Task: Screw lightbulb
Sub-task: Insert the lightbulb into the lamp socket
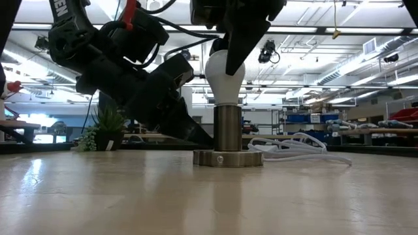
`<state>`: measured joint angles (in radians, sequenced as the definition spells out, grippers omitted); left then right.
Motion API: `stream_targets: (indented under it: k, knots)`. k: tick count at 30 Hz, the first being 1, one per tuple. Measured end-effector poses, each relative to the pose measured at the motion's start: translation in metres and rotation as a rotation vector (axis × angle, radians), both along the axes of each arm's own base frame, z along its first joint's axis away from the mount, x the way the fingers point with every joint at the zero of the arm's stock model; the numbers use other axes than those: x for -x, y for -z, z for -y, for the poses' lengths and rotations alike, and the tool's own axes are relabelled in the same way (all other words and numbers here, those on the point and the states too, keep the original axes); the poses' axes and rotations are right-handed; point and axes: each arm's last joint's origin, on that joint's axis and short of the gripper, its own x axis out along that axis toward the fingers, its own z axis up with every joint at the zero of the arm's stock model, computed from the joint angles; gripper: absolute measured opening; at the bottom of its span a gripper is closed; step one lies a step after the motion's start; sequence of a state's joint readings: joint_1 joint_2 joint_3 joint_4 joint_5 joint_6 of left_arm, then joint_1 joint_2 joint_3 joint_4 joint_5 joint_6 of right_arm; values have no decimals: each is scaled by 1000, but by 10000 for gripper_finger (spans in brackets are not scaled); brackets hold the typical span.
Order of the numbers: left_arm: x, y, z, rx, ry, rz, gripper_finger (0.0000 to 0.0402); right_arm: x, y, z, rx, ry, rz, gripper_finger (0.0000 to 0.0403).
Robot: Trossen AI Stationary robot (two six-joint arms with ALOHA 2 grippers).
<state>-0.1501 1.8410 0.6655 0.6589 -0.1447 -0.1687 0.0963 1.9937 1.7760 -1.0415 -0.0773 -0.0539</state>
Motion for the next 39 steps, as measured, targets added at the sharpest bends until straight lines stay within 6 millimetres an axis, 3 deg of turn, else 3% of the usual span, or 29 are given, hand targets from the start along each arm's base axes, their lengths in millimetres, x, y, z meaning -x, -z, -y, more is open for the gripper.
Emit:
stream_targets:
  k: [30,39]
  knots:
    - [0,0,0,-6,4,0,0,3,-11,-7,73,-81,1,326]
    - [0,0,0,-2,2,0,0,5,-11,-7,16,117,-39,297]
